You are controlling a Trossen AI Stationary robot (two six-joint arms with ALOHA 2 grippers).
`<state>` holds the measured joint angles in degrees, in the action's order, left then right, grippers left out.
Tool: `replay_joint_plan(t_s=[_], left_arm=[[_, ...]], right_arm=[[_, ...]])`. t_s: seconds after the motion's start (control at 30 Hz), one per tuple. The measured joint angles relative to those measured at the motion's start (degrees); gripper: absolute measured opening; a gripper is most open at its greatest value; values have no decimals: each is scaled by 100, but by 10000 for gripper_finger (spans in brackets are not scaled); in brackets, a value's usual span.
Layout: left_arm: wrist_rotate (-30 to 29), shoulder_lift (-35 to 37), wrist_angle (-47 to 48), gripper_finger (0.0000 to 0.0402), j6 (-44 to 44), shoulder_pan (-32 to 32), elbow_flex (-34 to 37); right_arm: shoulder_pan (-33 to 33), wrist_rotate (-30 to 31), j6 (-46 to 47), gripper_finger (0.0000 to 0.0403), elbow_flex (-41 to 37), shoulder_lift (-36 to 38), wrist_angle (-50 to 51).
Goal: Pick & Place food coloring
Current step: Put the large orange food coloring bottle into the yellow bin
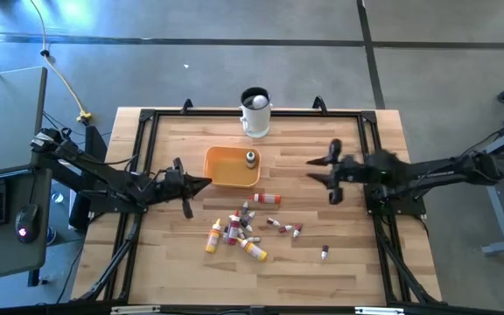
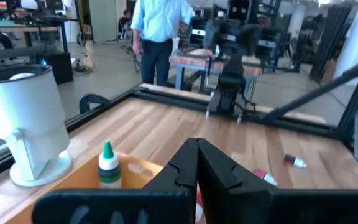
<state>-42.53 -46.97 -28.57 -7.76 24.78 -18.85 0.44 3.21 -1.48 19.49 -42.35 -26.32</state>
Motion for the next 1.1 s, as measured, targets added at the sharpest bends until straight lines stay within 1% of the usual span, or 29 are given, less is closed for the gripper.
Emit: replay_joint_plan(t_s=[0.07,0.17,0.23,0.3,0.47,0.6,0.8,0.9,1.1], left_arm=[[-57,-1,-131,0,-1,1,0],[-87,-1,-240,0,-2,-1,0],[-85,-1,-250,0,-3,-1,0],[-65,-1,-263,0,-17,-1,0],[-65,-1,-262,0,-84,-1,0],[-63,-1,-261,0,-320,-1,-2],[-60,-1,-261,0,-325,-1,-2],[-45,-1,-261,0,-327,-1,-4],[-45,-1,-261,0,-328,-1,-4]], right_arm=[[155,149,44,165,831,-548,1274],[369,229,327,165,1880,-1496,2794],[493,231,490,165,2389,-2151,3435],[585,267,571,165,2727,-2810,3833],[674,350,410,170,3306,-4249,3850],[634,329,274,187,3772,-5161,4043],[628,460,103,213,4523,-6056,4550],[601,511,-21,219,4730,-6393,4555],[401,625,172,220,4923,-6864,4726]])
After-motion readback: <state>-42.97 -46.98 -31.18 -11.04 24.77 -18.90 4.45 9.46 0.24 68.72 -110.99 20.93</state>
